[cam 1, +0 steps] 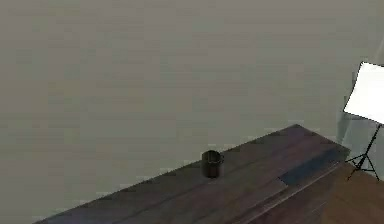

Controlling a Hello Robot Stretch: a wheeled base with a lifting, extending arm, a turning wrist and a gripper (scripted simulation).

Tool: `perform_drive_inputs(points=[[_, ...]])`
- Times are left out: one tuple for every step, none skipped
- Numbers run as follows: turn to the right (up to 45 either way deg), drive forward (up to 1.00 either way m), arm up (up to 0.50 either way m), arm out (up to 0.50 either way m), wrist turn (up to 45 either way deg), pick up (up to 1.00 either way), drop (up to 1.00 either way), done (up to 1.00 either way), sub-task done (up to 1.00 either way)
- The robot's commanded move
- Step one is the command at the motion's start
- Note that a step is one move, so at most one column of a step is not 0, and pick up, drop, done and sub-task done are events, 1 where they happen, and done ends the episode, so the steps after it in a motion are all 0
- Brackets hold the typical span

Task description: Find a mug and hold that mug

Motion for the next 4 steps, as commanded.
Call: perform_drive_inputs(points=[[-45.0,0.00,0.00,0.00,0.0,0.00,0.00,0.00,0.00],[-33.0,0.00,0.00,0.00,0.0,0.00,0.00,0.00,0.00],[0.0,0.00,0.50,0.00,0.0,0.00,0.00,0.00,0.00],[0.0,0.00,0.28,0.00,0.0,0.00,0.00,0.00,0.00]])
